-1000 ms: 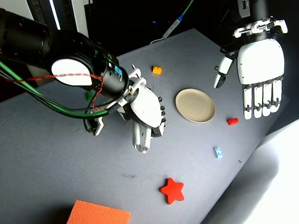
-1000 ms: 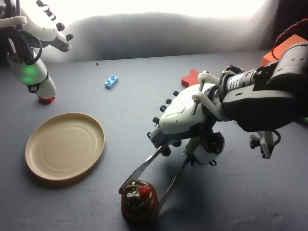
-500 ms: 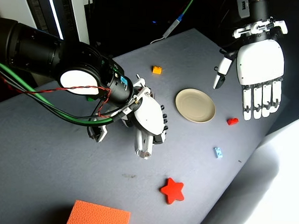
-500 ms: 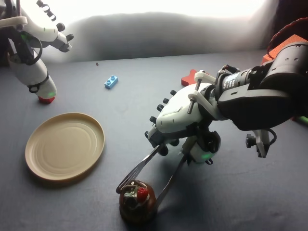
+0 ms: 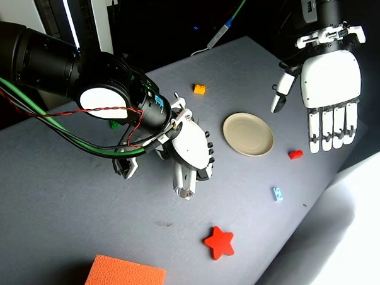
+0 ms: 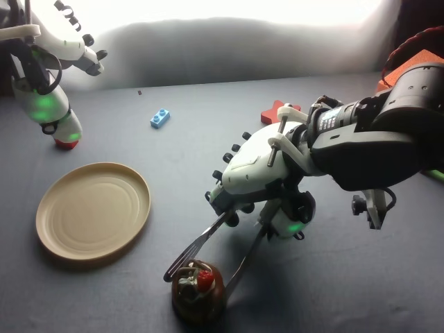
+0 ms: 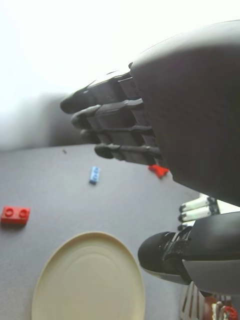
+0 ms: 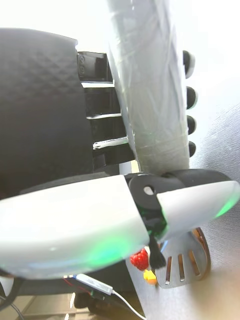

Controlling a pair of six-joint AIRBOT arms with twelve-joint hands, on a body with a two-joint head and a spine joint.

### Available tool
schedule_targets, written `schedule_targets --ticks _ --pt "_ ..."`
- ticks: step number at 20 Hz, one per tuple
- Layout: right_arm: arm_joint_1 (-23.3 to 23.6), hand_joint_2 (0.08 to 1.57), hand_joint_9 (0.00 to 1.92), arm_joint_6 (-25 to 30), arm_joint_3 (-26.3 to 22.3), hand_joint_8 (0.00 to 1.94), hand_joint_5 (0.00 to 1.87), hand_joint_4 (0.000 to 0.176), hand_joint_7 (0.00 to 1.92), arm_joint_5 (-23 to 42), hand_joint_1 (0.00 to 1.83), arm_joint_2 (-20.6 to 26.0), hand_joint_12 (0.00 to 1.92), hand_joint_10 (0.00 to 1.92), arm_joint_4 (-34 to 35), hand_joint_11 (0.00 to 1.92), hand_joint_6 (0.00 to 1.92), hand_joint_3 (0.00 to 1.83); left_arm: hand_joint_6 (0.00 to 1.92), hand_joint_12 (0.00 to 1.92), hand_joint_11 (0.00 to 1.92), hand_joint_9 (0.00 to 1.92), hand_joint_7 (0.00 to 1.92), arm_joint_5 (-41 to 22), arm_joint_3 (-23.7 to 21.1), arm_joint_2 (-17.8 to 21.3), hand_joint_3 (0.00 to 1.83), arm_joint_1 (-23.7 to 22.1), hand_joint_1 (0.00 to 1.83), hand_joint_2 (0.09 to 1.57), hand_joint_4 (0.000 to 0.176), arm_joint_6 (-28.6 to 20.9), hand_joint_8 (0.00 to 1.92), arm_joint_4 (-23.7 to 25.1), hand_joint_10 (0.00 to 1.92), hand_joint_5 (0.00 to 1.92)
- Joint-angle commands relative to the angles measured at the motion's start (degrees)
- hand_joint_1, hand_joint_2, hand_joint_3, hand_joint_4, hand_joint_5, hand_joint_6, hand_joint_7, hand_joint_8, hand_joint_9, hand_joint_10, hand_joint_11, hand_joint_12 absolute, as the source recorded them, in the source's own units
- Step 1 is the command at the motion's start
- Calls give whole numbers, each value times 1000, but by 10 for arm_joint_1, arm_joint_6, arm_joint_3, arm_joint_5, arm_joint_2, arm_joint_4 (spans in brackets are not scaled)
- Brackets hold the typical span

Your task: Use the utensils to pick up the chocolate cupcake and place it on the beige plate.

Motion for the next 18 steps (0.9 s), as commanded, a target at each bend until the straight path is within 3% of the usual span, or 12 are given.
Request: schedule_targets --ticks 1,6,10,11,12,13,15,18 --pt "5 1163 404 -2 -2 1341 394 0 380 50 1112 2 1796 1539 -1 455 911 1 0 379 0 156 164 -33 1 4 0 -1 373 1055 0 4 1 25 2 115" --pt "6 1154 426 -3 -2 1328 380 0 395 50 1111 2 1798 1540 -1 469 967 0 1 379 0 156 162 -32 0 4 0 -1 405 1052 0 4 1 25 1 115" --pt "7 1173 416 -3 -2 1248 423 0 393 50 1113 2 1776 1505 -1 463 862 6 3 340 0 142 161 -31 -1 4 1 -1 410 1053 0 4 1 25 0 114" --pt "7 1177 434 -3 -2 1272 426 0 399 50 1128 3 1764 1516 -1 497 868 6 2 338 0 140 161 -31 -1 4 1 -1 415 1055 0 4 1 25 0 111" --pt "7 1232 513 -3 -2 1426 468 0 635 49 1260 3 1759 1563 -1 612 879 9 4 368 0 153 176 -31 -1 4 0 -1 417 1051 0 4 4 25 4 124" --pt "7 1254 645 -4 -2 1523 614 0 741 49 1201 3 1716 1537 -1 737 1202 8 1 359 0 149 171 -31 -1 4 0 -1 419 1051 0 4 1 25 1 118" --pt "7 1218 857 -4 -2 1396 681 0 738 49 1339 3 1709 1510 -1 835 1181 0 0 339 0 133 152 -31 -1 4 1 -1 410 1055 0 4 0 25 0 107" --pt "7 1205 843 -4 -2 1349 764 0 751 49 1341 3 1725 1532 -1 906 1151 0 0 352 0 141 161 -31 -1 4 0 -1 445 1043 0 4 2 25 3 108"
